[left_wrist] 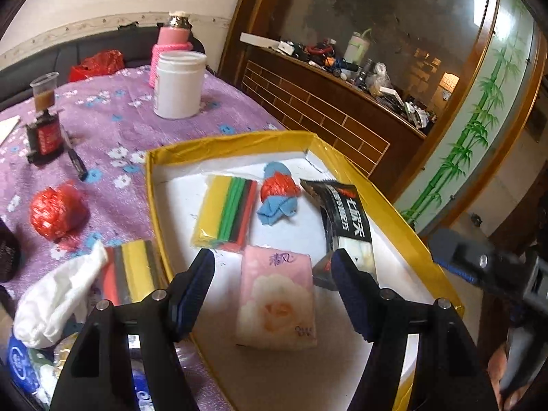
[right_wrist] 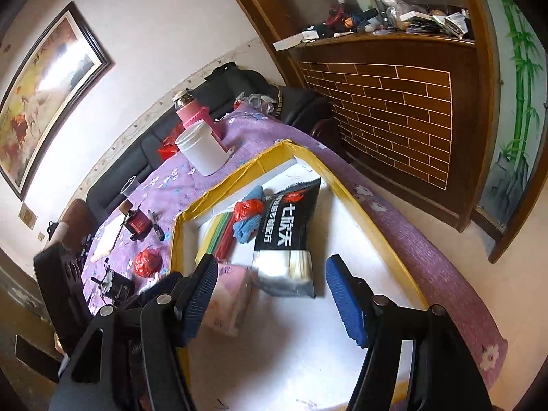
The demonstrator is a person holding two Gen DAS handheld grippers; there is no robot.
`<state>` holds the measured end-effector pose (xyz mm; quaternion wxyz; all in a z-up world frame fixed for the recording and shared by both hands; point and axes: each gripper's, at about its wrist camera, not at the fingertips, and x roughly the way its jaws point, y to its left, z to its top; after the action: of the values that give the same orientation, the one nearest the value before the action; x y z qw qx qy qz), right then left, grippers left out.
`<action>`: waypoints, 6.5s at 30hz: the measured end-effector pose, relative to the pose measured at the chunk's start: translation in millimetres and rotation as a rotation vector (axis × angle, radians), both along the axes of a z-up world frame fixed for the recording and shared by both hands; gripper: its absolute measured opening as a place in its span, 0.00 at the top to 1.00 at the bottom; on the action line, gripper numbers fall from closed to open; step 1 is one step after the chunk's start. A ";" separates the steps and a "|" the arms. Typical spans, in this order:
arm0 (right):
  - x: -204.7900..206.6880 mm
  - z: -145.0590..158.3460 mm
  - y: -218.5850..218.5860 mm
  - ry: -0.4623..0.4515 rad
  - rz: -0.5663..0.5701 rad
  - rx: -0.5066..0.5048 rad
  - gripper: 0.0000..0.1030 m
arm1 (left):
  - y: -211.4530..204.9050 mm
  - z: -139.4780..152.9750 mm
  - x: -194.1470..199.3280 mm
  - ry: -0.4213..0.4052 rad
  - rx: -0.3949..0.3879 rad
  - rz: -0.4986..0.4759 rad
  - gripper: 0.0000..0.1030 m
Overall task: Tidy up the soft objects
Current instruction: 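Lower both items into the tray and open both grippers, then move both grippers away from the tray back toward the table items, then reach the left gripper toward the white lemon-print tissue pack, then grasp the lemon-print tissue pack with the left gripper while the right grasps the blue knitted cloth, then carry the tissue pack and blue cloth with both grippers over the tray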
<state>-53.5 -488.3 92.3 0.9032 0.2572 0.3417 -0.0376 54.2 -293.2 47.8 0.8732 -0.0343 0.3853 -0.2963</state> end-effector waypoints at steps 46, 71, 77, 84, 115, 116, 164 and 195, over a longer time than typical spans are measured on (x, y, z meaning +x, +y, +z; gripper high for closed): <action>1.8 -33.4 213.7 0.048 0.528 -0.130 0.32 | 286.1 18.7 -99.3 -0.003 0.084 0.414 0.20; 1.4 -47.3 229.4 0.068 0.574 -0.118 0.32 | 318.7 -40.3 -45.8 0.167 0.135 0.391 0.09; 2.7 -48.3 233.4 0.072 0.581 -0.120 0.32 | 304.5 -39.1 -52.1 0.159 0.134 0.321 0.09; 2.7 -48.6 231.6 0.072 0.577 -0.115 0.32 | 295.9 -30.5 -63.8 0.128 0.163 0.283 0.09; 1.3 -51.2 233.1 0.061 0.583 -0.125 0.27 | 283.1 -39.5 -38.1 0.110 0.313 0.322 0.27; 0.9 -51.1 234.4 0.062 0.585 -0.129 0.27 | 286.8 -36.1 -41.6 0.101 0.290 0.333 0.27; -24.6 -18.5 233.3 -0.197 0.536 -0.165 0.55 | 238.4 15.4 -96.6 -0.105 -0.001 0.198 0.27; -45.4 -6.8 29.8 -0.170 0.091 0.003 0.55 | 19.9 10.3 -99.7 -0.111 0.118 -0.197 0.27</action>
<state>-98.9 -458.6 85.5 0.9293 0.2450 0.2752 0.0262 -45.5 -273.3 58.0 0.8603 0.0718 0.3549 -0.3590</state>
